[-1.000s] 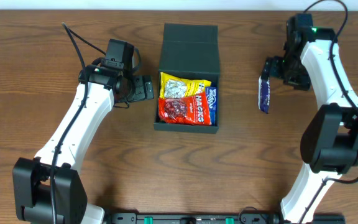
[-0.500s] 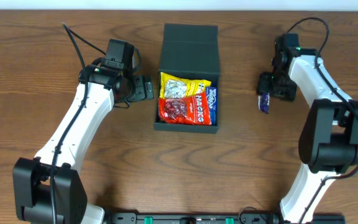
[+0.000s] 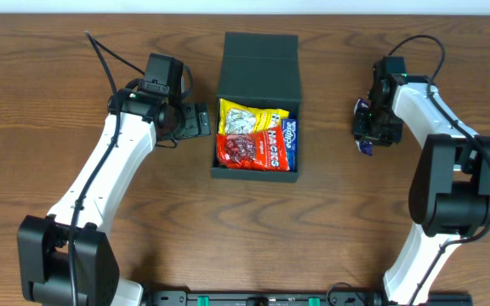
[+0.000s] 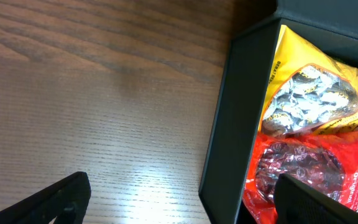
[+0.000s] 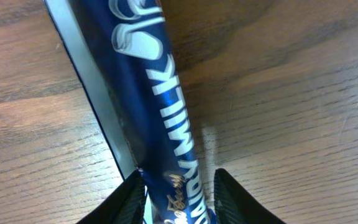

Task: Pack container
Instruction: 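Grasp the Dairy Milk bar with the right gripper, then lower the Dairy Milk bar into the box and release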

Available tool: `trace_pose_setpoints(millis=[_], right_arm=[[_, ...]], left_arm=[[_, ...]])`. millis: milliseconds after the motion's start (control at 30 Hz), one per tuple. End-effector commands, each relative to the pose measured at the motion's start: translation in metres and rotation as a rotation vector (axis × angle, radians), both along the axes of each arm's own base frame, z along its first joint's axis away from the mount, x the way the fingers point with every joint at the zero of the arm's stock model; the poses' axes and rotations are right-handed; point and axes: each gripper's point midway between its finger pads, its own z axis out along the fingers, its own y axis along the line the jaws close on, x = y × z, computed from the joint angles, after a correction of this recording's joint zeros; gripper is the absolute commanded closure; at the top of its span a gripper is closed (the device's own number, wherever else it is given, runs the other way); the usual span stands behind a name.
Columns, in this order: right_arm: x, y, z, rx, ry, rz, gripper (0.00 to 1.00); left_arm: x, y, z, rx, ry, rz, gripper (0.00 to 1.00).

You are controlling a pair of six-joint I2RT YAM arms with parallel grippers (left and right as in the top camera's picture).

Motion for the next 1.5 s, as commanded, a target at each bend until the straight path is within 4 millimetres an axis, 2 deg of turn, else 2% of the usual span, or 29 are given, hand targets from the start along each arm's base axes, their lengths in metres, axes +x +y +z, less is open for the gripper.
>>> trace_pose_setpoints(millis=[0, 167, 333, 400, 467, 533, 667, 733, 833, 900, 1033, 1200, 1400, 1467], right_arm=[[-0.002, 0.004, -0.002, -0.002, 0.005, 0.016, 0.67], [-0.001, 0.016, 0.003, 0.068, 0.007, 0.018, 0.81], [0.012, 0.021, 0.033, 0.068, -0.006, 0.033, 0.89], [0.02, 0.028, 0.052, 0.068, -0.025, 0.049, 0.92], [0.032, 0.041, 0.079, 0.069, -0.059, 0.083, 0.94], [0.038, 0.055, 0.098, 0.071, -0.087, 0.115, 0.94], [0.045, 0.089, 0.127, 0.077, -0.139, 0.192, 0.94], [0.046, 0.114, 0.139, 0.09, -0.167, 0.245, 0.94], [0.042, 0.149, 0.146, 0.15, -0.18, 0.275, 0.94], [0.033, 0.18, 0.147, 0.208, -0.172, 0.3, 0.96], [0.019, 0.221, 0.148, 0.235, -0.171, 0.327, 0.96], [0.003, 0.262, 0.148, 0.236, -0.187, 0.401, 0.93], [-0.005, 0.272, 0.147, 0.172, -0.205, 0.449, 0.91], [-0.006, 0.274, 0.147, 0.162, -0.211, 0.535, 0.9]], left_arm=[[0.003, 0.002, 0.0, 0.003, -0.001, -0.01, 0.05], [0.002, 0.002, 0.0, 0.004, 0.0, -0.011, 0.05], [0.002, 0.002, 0.0, 0.004, 0.003, -0.011, 0.05], [0.001, 0.002, 0.0, 0.005, 0.006, -0.011, 0.05], [0.0, 0.003, 0.0, 0.007, 0.009, -0.014, 0.05], [-0.002, 0.003, 0.001, 0.01, 0.013, -0.017, 0.05], [-0.004, 0.007, 0.008, 0.008, 0.002, -0.007, 0.05], [-0.005, 0.012, 0.015, 0.004, -0.014, 0.003, 0.05], [-0.006, 0.019, 0.028, -0.001, -0.043, 0.023, 0.05], [-0.008, 0.027, 0.039, -0.006, -0.07, 0.042, 0.05], [-0.012, 0.036, 0.059, -0.015, -0.119, 0.067, 0.05], [-0.016, 0.037, 0.072, -0.021, -0.153, 0.068, 0.05], [-0.02, 0.038, 0.072, -0.019, -0.145, 0.068, 0.05], [-0.02, 0.038, 0.072, -0.018, -0.142, 0.067, 0.05]])
